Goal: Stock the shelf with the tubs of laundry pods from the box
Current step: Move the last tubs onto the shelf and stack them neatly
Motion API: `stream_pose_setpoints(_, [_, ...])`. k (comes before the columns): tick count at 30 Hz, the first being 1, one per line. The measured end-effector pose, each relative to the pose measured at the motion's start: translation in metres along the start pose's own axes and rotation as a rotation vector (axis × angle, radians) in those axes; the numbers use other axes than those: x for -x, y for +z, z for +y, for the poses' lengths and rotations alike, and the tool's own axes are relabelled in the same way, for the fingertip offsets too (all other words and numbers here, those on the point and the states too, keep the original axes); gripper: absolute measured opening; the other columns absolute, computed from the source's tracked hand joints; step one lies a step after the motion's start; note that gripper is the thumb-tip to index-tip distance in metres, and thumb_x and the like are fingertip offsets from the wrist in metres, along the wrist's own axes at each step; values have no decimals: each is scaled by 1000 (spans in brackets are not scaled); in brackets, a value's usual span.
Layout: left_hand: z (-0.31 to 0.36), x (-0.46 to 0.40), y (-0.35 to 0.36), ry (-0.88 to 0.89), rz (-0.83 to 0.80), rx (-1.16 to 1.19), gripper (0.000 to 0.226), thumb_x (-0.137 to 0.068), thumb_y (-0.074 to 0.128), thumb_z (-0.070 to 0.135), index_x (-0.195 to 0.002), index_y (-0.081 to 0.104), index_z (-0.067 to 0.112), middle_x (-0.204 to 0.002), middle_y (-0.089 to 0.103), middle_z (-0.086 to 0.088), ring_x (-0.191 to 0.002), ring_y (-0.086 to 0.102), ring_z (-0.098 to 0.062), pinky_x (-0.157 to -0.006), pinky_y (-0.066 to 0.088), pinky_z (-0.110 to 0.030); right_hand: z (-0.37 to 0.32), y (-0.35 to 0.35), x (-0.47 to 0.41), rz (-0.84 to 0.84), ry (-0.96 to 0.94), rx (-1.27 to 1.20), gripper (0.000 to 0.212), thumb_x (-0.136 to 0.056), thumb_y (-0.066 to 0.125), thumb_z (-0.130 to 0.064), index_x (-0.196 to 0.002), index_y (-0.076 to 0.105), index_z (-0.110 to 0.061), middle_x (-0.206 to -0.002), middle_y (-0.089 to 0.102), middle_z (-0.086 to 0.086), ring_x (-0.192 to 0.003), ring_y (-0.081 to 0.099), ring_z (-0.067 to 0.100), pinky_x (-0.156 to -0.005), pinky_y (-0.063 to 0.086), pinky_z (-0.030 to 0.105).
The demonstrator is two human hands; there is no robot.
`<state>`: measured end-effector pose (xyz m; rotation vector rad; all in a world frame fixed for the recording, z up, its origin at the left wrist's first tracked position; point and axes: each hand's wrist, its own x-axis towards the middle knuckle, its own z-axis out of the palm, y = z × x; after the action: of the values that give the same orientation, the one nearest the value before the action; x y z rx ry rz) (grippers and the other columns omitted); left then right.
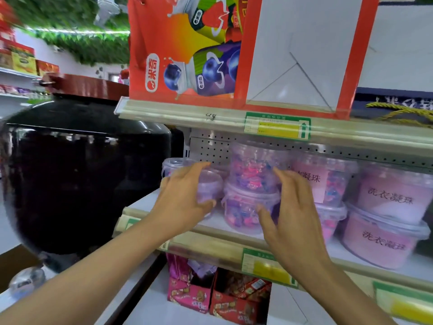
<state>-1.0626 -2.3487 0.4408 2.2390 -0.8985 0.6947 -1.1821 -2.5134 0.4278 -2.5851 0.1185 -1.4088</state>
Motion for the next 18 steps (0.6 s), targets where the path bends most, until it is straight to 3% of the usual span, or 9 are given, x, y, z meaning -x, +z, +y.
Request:
stream_pose_setpoints(4, [-21, 8, -17, -98, 87, 38, 70, -72, 74, 17, -133, 42, 28, -134, 48, 4, -124, 41, -19, -101, 37, -35, -8, 12, -1, 45, -165, -20, 41, -79, 57, -21, -118, 50, -10, -123, 46, 8, -115, 46, 26, -89, 44, 34])
stream_pose_setpoints(10, [-52, 1, -23, -196, -82, 119, 76, -75, 76, 25, -138, 34, 29, -135, 44, 2, -121, 47, -17, -92, 39, -23, -24, 39, -20, 28, -293, 69, 30, -73, 62, -18, -101, 61, -9, -110, 57, 9, -101, 54, 28, -83, 48, 34])
stream_pose_setpoints(13, [-62, -5, -20, -158, -142, 148, 69, -74, 78, 25, -133, 42, 29, -126, 50, 4, -115, 52, -14, -93, 44, -26, -31, 53, -27, 47, -343, 149, 32, -67, 71, -11, -98, 65, -4, -106, 61, 13, -99, 55, 29, -81, 53, 37])
stream_pose_setpoints(18, [-80, -17, -19, -90, -174, 210, 51, -75, 75, 20, -118, 48, 29, -111, 47, 4, -102, 53, -13, -86, 46, -26, -42, 77, -33, -50, -276, 190, 56, -53, 85, -6, -104, 63, -4, -107, 62, 11, -98, 58, 28, -73, 55, 34])
